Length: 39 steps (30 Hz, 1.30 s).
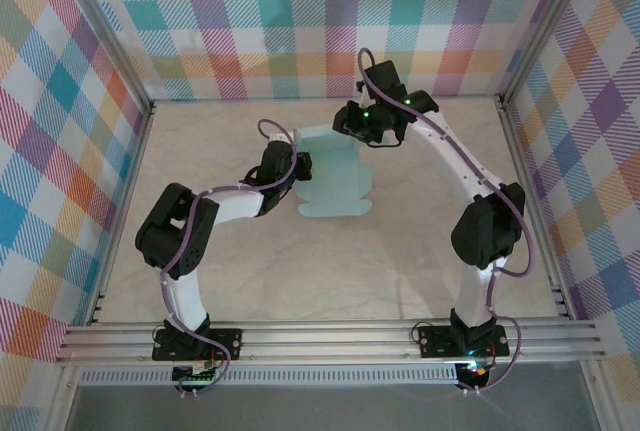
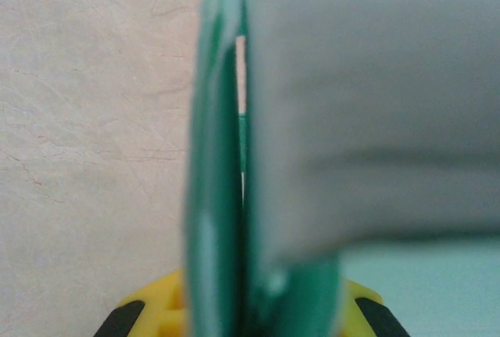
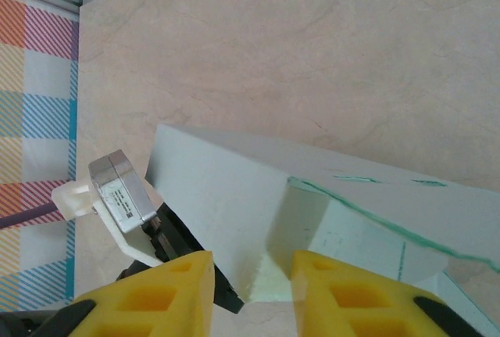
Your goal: Fold the paper box
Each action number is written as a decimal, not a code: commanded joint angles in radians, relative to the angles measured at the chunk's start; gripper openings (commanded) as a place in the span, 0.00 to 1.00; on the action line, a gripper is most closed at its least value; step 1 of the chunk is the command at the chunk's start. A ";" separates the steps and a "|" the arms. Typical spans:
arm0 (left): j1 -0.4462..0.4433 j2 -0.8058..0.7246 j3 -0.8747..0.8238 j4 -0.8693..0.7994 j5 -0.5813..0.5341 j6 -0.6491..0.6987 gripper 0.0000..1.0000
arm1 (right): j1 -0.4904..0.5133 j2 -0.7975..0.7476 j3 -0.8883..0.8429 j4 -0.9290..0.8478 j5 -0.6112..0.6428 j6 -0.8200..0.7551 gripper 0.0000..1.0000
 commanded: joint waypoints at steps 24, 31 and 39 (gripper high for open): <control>0.006 -0.027 0.022 -0.027 -0.007 0.002 0.00 | 0.000 -0.101 -0.047 0.062 0.004 -0.022 0.57; 0.007 -0.034 0.025 -0.054 0.020 -0.005 0.00 | -0.114 -0.280 -0.215 0.162 -0.032 -0.074 0.60; 0.007 -0.057 0.011 -0.029 0.117 0.001 0.00 | -0.324 -0.295 -0.329 0.221 -0.165 -0.106 0.50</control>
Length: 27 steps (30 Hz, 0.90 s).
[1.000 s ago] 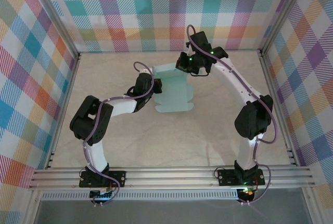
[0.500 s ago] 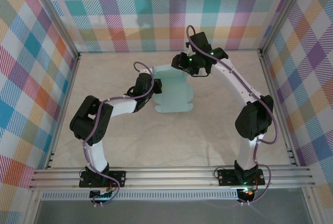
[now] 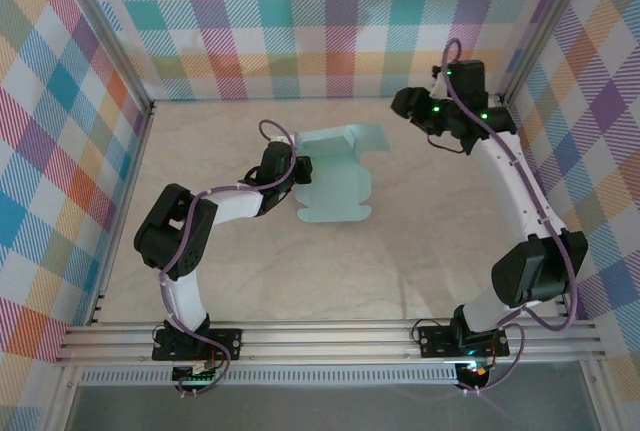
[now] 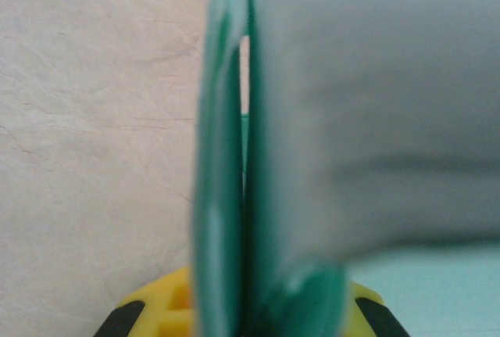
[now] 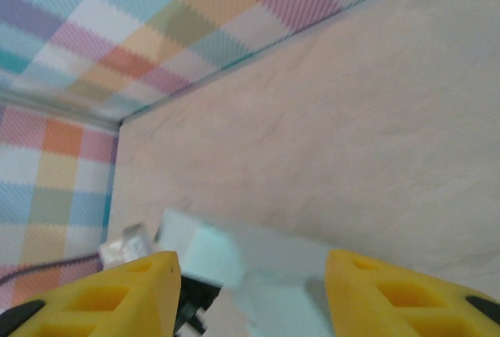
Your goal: Fold the paper box
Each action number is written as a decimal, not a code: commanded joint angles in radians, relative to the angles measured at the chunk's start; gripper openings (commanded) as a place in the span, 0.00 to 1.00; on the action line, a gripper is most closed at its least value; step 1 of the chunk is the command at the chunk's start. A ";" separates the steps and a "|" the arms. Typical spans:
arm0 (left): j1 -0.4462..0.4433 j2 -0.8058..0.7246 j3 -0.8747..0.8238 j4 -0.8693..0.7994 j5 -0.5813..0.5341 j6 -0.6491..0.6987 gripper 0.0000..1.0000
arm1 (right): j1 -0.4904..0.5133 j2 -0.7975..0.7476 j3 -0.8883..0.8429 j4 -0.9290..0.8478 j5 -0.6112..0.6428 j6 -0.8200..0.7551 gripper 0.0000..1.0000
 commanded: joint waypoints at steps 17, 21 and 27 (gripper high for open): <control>0.015 -0.031 0.064 -0.008 0.110 -0.070 0.00 | 0.023 0.213 0.009 0.004 -0.429 -0.268 0.34; 0.022 -0.021 0.081 -0.041 0.110 -0.099 0.00 | 0.047 0.189 -0.025 0.006 -0.429 -0.305 0.34; 0.025 -0.018 0.101 -0.066 0.125 -0.117 0.00 | 0.094 0.173 -0.042 0.009 -0.377 -0.393 0.35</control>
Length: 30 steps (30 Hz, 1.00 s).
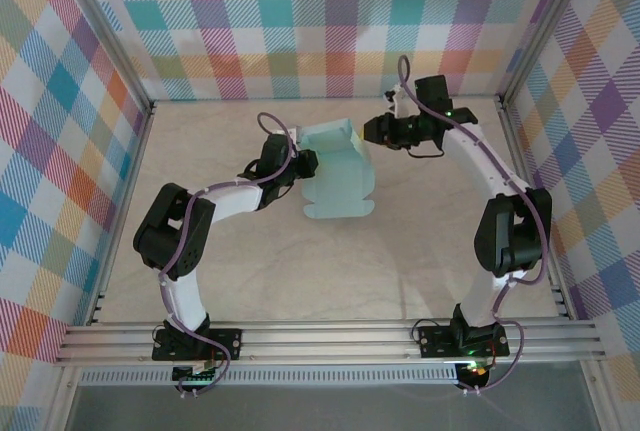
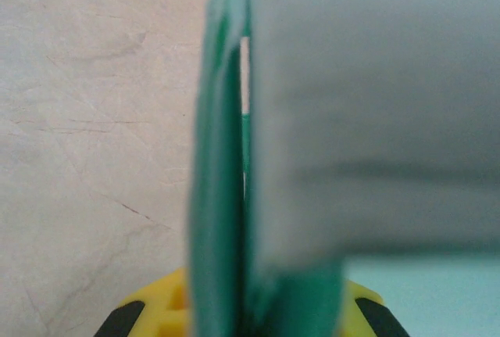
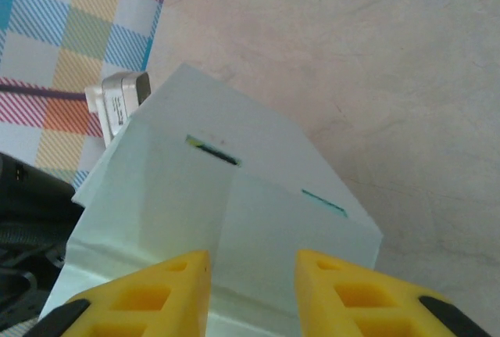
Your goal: Fold the paper box
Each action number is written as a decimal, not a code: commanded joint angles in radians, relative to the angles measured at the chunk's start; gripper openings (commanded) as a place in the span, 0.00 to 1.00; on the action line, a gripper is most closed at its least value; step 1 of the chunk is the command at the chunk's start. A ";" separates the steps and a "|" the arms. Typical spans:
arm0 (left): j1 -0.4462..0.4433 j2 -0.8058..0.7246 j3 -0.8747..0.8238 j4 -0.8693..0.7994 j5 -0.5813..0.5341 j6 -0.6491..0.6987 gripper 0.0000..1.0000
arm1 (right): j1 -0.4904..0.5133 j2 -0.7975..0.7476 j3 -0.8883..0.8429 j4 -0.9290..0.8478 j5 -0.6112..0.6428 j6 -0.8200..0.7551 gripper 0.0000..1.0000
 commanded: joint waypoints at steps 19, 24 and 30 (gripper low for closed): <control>0.009 -0.012 0.047 -0.003 0.083 -0.034 0.00 | 0.129 -0.031 -0.009 0.004 0.247 -0.525 0.43; 0.009 -0.010 0.043 -0.005 0.086 -0.031 0.00 | 0.160 -0.049 -0.065 0.058 0.285 -0.631 0.43; 0.009 -0.002 0.048 0.000 0.100 -0.036 0.00 | 0.183 -0.049 -0.084 0.079 0.328 -0.689 0.43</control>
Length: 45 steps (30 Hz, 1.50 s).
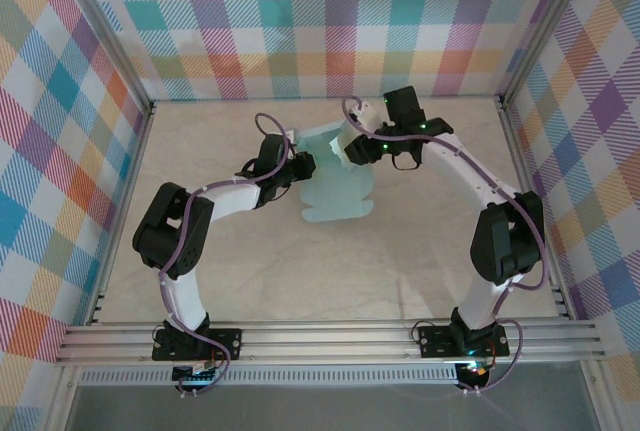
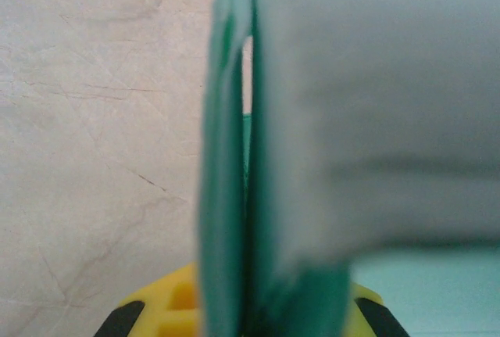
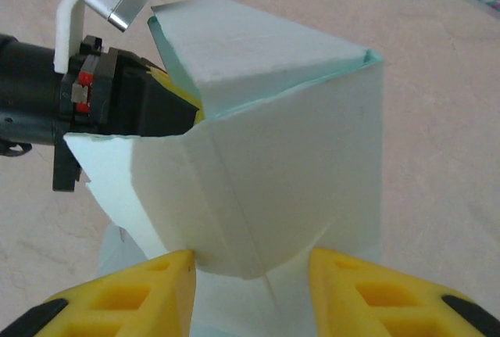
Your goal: Fold the paper box
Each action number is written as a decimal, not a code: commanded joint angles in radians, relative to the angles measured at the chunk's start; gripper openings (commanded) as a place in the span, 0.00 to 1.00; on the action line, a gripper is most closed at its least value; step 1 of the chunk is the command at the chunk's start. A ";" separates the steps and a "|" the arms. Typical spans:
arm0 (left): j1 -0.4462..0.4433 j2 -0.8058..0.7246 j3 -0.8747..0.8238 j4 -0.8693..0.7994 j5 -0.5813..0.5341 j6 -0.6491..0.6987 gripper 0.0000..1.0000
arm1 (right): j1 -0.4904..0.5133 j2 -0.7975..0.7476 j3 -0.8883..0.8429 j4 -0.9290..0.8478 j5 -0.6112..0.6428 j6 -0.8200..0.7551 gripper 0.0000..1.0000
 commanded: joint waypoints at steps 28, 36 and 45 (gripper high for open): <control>-0.001 -0.007 0.042 0.072 0.074 -0.018 0.00 | 0.129 0.014 -0.069 0.200 0.384 -0.096 0.31; 0.000 -0.007 0.039 0.073 0.076 -0.018 0.00 | 0.177 0.038 -0.082 0.291 0.585 -0.100 0.25; -0.001 -0.007 0.038 0.075 0.074 -0.019 0.00 | 0.203 0.048 -0.098 0.332 0.685 -0.116 0.15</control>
